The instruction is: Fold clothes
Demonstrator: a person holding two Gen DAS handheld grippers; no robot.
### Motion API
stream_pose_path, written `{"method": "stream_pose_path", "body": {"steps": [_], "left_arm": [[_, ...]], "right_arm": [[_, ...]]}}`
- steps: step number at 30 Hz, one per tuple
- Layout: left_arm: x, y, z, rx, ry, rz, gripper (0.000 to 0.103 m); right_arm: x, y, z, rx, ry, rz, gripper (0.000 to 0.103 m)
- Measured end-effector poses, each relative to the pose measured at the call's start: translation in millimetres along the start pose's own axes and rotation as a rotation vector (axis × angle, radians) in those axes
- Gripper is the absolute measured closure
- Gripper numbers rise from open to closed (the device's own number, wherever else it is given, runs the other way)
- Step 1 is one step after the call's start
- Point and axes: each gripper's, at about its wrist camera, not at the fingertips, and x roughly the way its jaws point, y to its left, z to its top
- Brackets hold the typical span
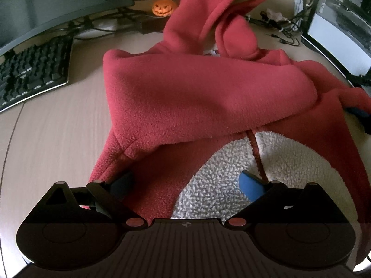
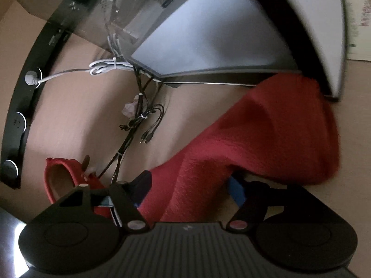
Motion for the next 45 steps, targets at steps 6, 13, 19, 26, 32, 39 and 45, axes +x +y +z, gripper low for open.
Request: {"method": "stream_pose_path", "body": {"steps": [6,13,19,26,32,39,45], "left_arm": [[1.4,-2.1,-0.4,0.012,0.007,0.011,0.002],[-14.6,-4.1,5.8,-0.023,-0.038,-0.095,0.002],[-38.9,-39.1,34.8,0.094,-0.157,-0.207,0.002],[-37.8,-33.2,12.7,0.087,-0.135,-0.173,0.002],[-31.6,10.1,-23.6,-0.075,-0.055,-0.168,0.002],[-35.5,37.7,-24.3,-0.177,-0.097,-0.245,0.002],[-42.2,58.1,4.6,-0.296,-0.194,-0.334,0.002]], "right_arm": [[25.7,13.5,-0.5,-0.119,0.029,0.075,0.040],[-2.7,21.7,10.6,-0.162,-0.010,0.160,0.061],[-25.4,72.1,6.4,-0.352,-0.016,0.218,0.062],[-8.1,195.7,-91.0,-0.785,0.257,0.396,0.054],[33.6,231.1,-203.2,-1.146,0.552,0.275,0.048],[-22.3,214.3,-151.5,-1.105,0.420,0.316,0.015],[-27.6,176.4,-123.7,-1.184,0.257,0.030,0.014]]}}
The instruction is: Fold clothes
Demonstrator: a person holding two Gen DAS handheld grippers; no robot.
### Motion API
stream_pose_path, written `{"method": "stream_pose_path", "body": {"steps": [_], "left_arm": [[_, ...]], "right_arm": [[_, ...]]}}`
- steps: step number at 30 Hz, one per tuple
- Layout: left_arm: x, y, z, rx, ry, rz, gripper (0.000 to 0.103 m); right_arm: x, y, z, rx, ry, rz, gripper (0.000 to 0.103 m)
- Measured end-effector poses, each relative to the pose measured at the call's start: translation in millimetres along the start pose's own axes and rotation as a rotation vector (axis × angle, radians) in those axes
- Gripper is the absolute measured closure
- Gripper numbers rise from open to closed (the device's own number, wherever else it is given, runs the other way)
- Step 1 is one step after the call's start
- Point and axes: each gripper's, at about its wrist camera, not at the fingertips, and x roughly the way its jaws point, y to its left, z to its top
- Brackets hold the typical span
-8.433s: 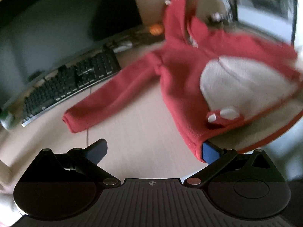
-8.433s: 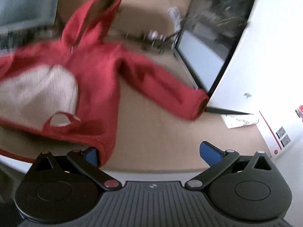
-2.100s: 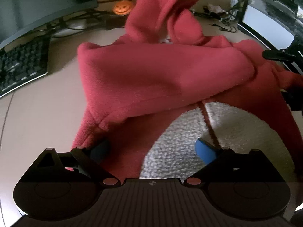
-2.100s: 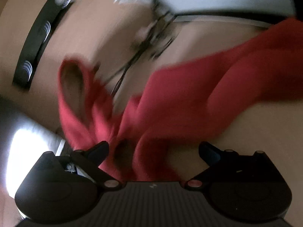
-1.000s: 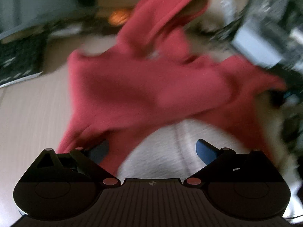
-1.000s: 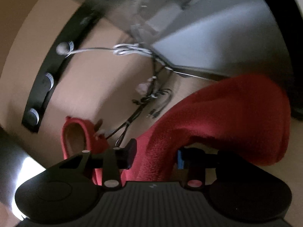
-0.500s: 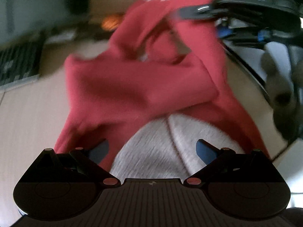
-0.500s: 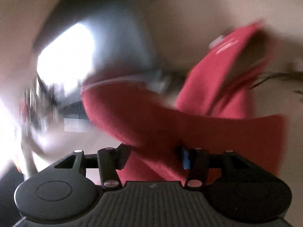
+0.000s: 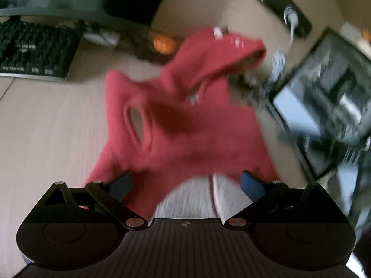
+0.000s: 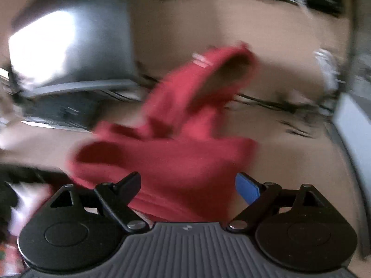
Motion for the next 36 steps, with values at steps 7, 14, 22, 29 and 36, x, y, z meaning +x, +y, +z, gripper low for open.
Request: {"method": "stream_pose_path", "body": {"steps": [7,14,22,29,36], "left_arm": [[34.1,-3.2,38.2,-0.057,-0.003,-0.046,0.002],[50.5,-16.3,85.2,-0.084,-0.076,-0.155,0.002],[17.8,-8.9,92.0,0.075,-0.172,0.091,0.002],[29.0,-10.7,58.3,0.318,-0.087,0.283,0.002],[49.2,-27.0,34.5,0.568,-0.053,0.413,0.001]], "right_arm": [[18.2,-14.0,-21.4,0.020,0.076,-0.034,0.014],[32.2,-5.7,-17.8,0.052,0.066,0.038,0.014],[28.7,33.9,-18.0,-0.129,0.027,0.163,0.010],[18.1,30.9,-28.1,-0.396,0.030,0.008,0.006],[46.1,29.2,-6.7,-0.396,-0.034,-0.169,0.008]]}}
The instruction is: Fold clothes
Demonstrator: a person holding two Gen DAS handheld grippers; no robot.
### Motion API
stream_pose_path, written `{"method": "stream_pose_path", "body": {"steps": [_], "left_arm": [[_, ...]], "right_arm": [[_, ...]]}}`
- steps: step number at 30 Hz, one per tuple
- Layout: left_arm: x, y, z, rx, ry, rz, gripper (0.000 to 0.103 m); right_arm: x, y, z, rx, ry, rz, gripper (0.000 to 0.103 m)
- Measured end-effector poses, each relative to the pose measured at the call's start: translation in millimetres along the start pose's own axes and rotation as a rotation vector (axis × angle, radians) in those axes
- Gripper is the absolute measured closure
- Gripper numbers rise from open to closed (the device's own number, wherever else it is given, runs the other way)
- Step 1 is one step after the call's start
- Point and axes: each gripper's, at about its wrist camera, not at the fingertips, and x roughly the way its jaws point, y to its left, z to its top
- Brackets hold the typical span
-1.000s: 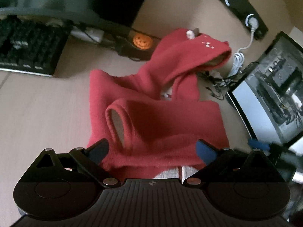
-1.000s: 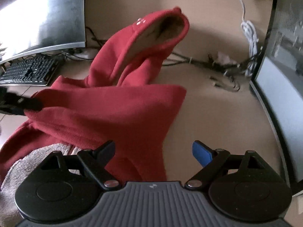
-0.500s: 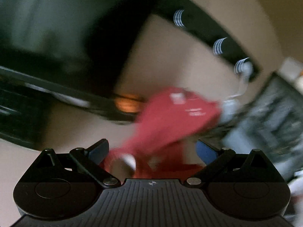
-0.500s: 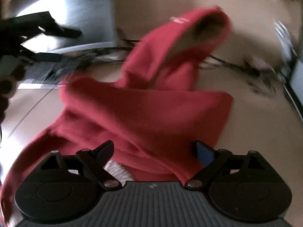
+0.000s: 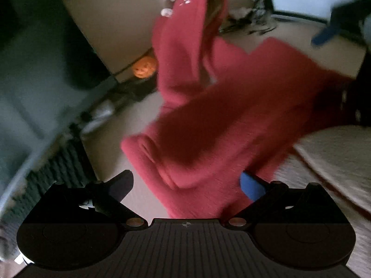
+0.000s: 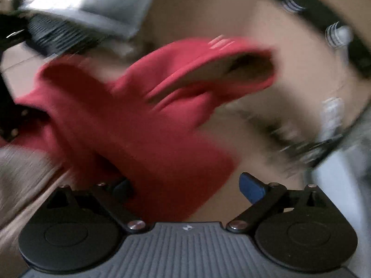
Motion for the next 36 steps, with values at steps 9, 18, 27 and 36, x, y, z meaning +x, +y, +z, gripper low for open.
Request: {"method": "stream_pose_path", "body": {"steps": [9,18,27,36], "left_arm": [[6.6,-25.6,-28.3,0.225,0.090,0.046,0.001],[-49.4,20.7,14.4,-0.172,-0.087,-0.467,0.002],[45.4,6.6,7.7,-0.306,0.156,-0.424,0.002],[14.5,20.0,-9.8,-0.485,0.127,-0.304,0.001]], "right_arm": [[-4.0,-41.3,-33.4,0.278,0.121,0.236,0.006],[15.0,-97.0,-15.6,0.682,0.077,0.226,0.000],[60.8,-72.8,-23.4,0.619,0.222,0.161,0.000],[29.9,-56.5,-52.7,0.435,0.224,0.195,0.000]]}}
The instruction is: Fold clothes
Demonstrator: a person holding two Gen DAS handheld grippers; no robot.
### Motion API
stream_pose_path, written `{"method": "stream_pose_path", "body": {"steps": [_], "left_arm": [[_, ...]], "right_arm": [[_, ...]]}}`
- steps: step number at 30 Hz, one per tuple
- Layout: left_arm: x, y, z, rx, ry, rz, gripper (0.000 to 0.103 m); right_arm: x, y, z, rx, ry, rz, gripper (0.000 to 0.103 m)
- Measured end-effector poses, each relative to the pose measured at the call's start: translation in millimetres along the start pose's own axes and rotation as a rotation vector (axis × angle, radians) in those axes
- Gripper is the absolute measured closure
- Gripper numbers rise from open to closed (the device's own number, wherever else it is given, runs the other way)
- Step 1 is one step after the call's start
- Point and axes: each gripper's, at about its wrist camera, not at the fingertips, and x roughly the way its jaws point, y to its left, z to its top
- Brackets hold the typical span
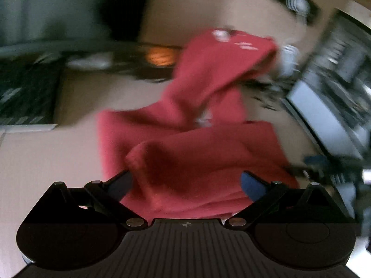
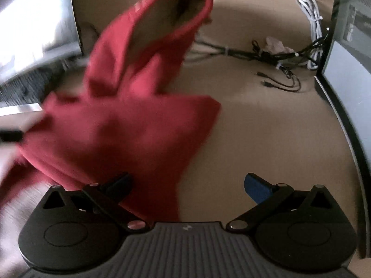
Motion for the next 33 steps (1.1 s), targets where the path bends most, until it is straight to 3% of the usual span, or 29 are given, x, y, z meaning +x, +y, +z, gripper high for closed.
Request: {"method": "stream_pose_path", "body": {"steps": [4,8,11,15,19,23,25,28,31,33], "left_arm": [[-14.0,5.2,-6.7,-0.078,-0.035,0.039,0.002],[-4.9,1.9,-4.0,-0.106,-0.017,-0.021,0.002],[3.3,-1.0,2.8,-0.132,-0.014,-0.057,0.002],[14.7,-11.9,24.4,-0.138,-0.040,-0.145,0.002],[-1.2,-11.3,40.3,-0.118,-0.115,-0.154,0.002],[-17.1,-10.7,56.1,-0.097,-0.189,-0.163,0.002],[-24.8,-9.7,63.4,-0.089,-0.224,-0.165,0.002],[-25.0,13.9,48.6,-0.153,-0.174,-0.062,0.002],[-22.9,29.1,25.3,-0.217,-0.108,-0.033,0.002],[-25.5,33.5,10.5,-0.274,-0.093,-0.073,0.002]], "right_arm": [[7.3,-1.3,2.6,0.016,-0.015,0.025,0.000],[-11.4,12.1,10.7,-0.030,-0.130,0.062,0.000],[-16.3,27.9,22.3,-0.048,-0.184,0.145,0.000],[-1.9,72.4,31.1,-0.138,-0.161,0.262,0.000],[23.8,120.9,30.5,-0.188,-0.101,0.339,0.000],[34.1,157.0,20.9,-0.310,-0.126,0.335,0.000],[30.6,152.2,22.1,-0.310,-0.124,0.376,0.000],[14.6,128.6,26.2,-0.240,-0.126,0.421,0.000],[-10.5,98.0,23.7,-0.201,-0.192,0.372,0.000],[-18.5,82.0,22.0,-0.186,-0.221,0.314,0.000]]}}
